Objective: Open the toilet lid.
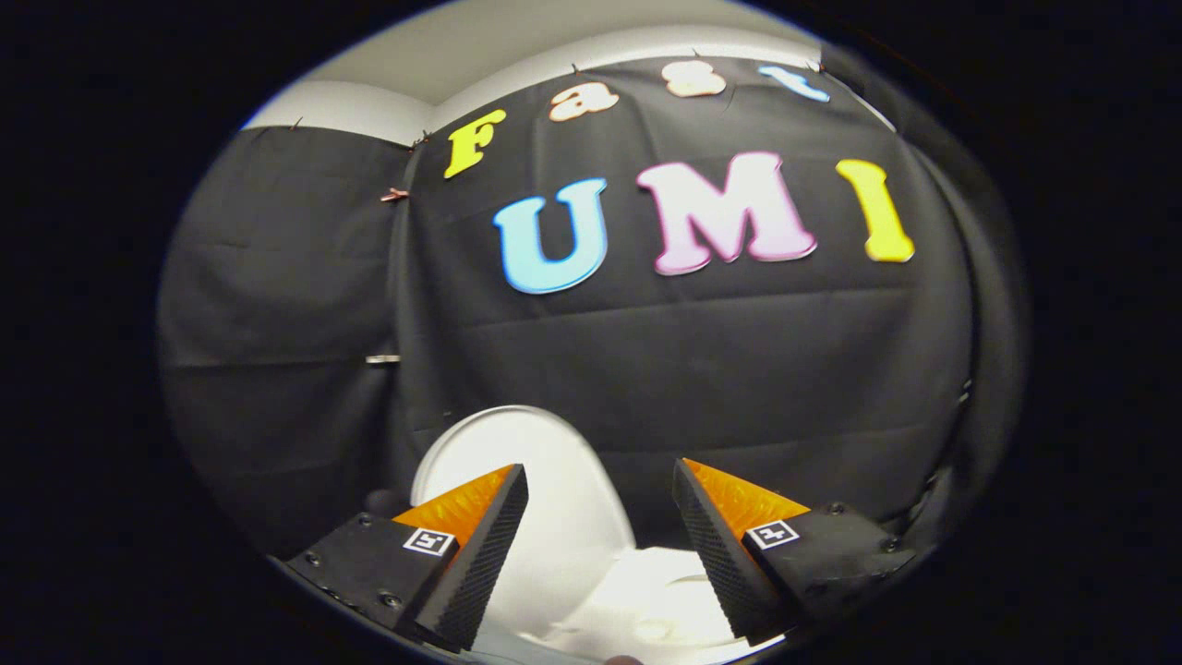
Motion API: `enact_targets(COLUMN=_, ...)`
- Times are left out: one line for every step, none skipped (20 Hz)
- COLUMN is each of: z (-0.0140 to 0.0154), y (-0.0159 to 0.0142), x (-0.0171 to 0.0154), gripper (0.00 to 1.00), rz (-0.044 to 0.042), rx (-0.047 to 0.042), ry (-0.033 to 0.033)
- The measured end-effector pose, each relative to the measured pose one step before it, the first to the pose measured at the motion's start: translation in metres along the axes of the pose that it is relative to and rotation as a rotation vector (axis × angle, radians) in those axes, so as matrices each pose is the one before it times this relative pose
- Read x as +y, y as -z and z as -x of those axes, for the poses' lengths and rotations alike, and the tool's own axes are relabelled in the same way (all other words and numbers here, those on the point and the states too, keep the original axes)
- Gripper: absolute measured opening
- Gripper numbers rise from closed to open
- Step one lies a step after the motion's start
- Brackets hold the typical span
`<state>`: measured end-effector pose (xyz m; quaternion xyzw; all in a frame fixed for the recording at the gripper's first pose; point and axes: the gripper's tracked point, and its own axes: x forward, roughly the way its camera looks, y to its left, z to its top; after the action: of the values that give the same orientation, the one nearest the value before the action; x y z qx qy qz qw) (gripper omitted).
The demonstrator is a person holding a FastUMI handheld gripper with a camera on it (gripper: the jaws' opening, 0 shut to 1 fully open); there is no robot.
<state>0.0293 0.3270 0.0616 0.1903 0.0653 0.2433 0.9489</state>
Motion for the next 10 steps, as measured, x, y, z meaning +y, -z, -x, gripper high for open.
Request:
enact_targets(z=0.00467, y=-0.00925, x=-0.02603, gripper=0.99, rz=0.04668, rx=-0.02885, ry=0.05530)
enact_targets(z=0.00422, y=-0.00623, x=-0.02422, gripper=0.98, rz=0.04228, rx=-0.02283, ry=0.04478)
enact_targets(z=0.00557, y=-0.00341, x=-0.02357, gripper=0.98, rz=0.03722, rx=-0.01187, ry=0.03746)
enact_targets(z=0.00495, y=-0.00286, x=-0.02263, gripper=0.99, rz=0.03291, rx=-0.00972, ry=0.03625)
enact_targets(z=0.01046, y=0.00069, x=-0.02448, gripper=0.99, rz=0.02281, rx=-0.00952, ry=0.03092)
enact_targets(z=0.00760, y=0.00059, x=-0.02257, gripper=0.99, rz=0.00842, rx=-0.00973, ry=0.03066)
enact_targets(z=0.00481, y=0.00028, x=-0.02030, gripper=0.99, rz=-0.00550, rx=-0.00454, ry=0.02710)
enact_targets(z=0.00413, y=0.00223, x=-0.01618, gripper=0.99, rz=-0.01479, rx=0.00656, ry=0.02016)
enact_targets(z=0.00099, y=-0.00136, x=-0.01147, gripper=0.99, rz=-0.01436, rx=0.00333, ry=0.02017)
enact_targets(z=0.00237, y=-0.00088, x=-0.01306, gripper=0.99, rz=-0.01077, rx=0.00412, ry=0.02196)
